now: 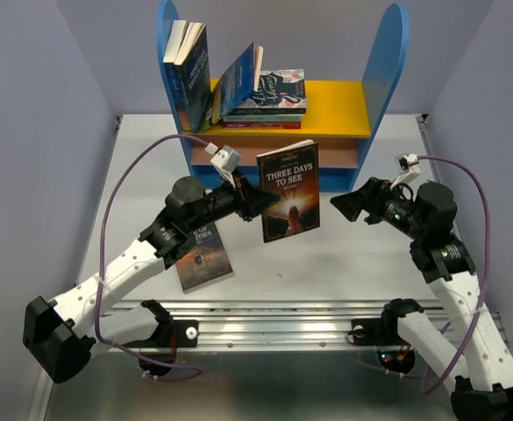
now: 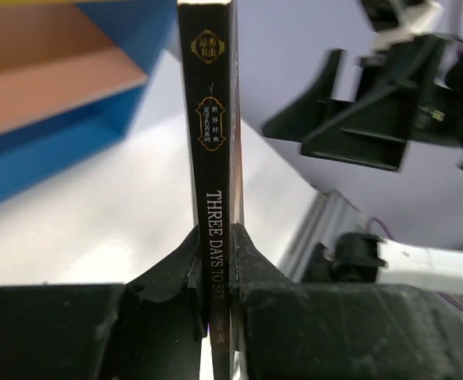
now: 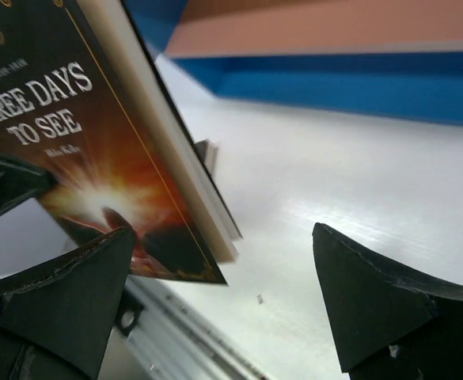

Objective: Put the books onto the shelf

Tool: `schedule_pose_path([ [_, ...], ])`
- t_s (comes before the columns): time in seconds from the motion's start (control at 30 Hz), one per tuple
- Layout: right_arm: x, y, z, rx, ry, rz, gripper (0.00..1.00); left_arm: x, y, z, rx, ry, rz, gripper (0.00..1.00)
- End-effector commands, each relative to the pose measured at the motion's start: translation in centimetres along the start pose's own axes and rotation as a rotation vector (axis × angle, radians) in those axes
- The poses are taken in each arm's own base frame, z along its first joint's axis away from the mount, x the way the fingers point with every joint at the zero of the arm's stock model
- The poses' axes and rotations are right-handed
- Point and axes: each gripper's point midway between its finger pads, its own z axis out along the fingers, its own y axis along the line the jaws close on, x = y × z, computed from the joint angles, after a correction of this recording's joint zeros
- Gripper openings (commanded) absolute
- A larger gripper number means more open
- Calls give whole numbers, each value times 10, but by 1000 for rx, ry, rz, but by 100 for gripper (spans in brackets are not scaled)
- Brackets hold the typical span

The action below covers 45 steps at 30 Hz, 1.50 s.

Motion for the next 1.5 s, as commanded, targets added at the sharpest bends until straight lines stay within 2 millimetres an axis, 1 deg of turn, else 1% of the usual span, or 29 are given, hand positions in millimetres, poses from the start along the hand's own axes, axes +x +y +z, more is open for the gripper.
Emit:
schedule_pose_path([
  [0.0,-41,-18,-22,198,-196,-99,100,-76,1,-7,-150,-186,176,0],
  [0.03,-44,-21,-25,220,-214,-104,100,-81,6,-5,-176,-185,231,0],
  [0.07,-45,-21,-27,226,-222,-108,100,-89,5,-4,-191,-197,262,0],
  [0.1,-46,-23,-28,237,-228,-114,100,-112,0,-6,-222,-242,291,0],
  [0.13,-49,-24,-31,250,-245,-118,100,-119,-1,-4,-232,-245,341,0],
  [0.17,-49,-24,-32,255,-247,-124,100,-130,-8,-4,-224,-260,374,0],
  [0.2,-50,-25,-33,260,-250,-126,100,-148,-23,-6,-196,-295,412,0],
  [0.27,-50,-27,-34,274,-249,-133,100,-162,-32,-3,-182,-309,465,0],
  [0.3,-52,-26,-35,276,-254,-134,100,-178,-41,-5,-180,-335,506,0],
  [0.37,-52,-27,-35,280,-252,-136,100,-186,-38,2,-207,-328,530,0],
  [0.4,-52,-27,-35,280,-252,-137,100,-202,-43,-1,-227,-351,562,0],
  [0.43,-52,-25,-35,275,-250,-134,100,-202,-36,8,-242,-335,572,0],
  [0.47,-50,-26,-35,276,-242,-133,100,-214,-37,8,-267,-356,586,0],
  [0.5,-50,-25,-35,275,-238,-132,100,-217,-35,10,-278,-356,595,0],
  [0.53,-51,-24,-36,277,-241,-136,100,-213,-27,21,-289,-333,605,0],
  [0.6,-52,-27,-38,295,-240,-140,100,-218,-27,28,-291,-333,616,0],
  [0.63,-52,-29,-38,304,-238,-140,100,-216,-21,36,-297,-318,626,0],
  [0.67,-52,-29,-38,306,-240,-144,100,-223,-24,37,-299,-338,627,0],
  [0.73,-52,-27,-39,302,-236,-143,100,-229,-16,42,-341,-348,628,0],
  [0.77,-51,-25,-39,293,-232,-145,100,-240,-17,39,-363,-380,652,0],
  [0.83,-50,-24,-40,285,-228,-153,100,-250,-15,37,-400,-409,676,0],
  [0.9,-45,-25,-39,283,-210,-157,100,-268,-16,26,-452,-475,709,0],
  [1.0,-32,-31,-37,282,-177,-138,100,-290,-24,9,-494,-556,744,0],
  [1.1,-27,-33,-37,282,-167,-136,100,-301,-30,1,-513,-583,765,0],
  [1.23,-28,-32,-35,278,-158,-146,100,-307,-35,-7,-515,-604,741,0],
  [1.33,-29,-36,-32,292,-147,-148,100,-307,-40,-9,-489,-620,741,0],
  [1.37,-29,-36,-32,295,-147,-147,100,-309,-39,-11,-501,-633,745,0],
  [1.4,-30,-37,-31,296,-148,-147,100,-314,-33,-16,-546,-668,739,0],
  [1.47,-31,-37,-30,299,-144,-145,100,-317,-20,-16,-623,-675,753,0],
])
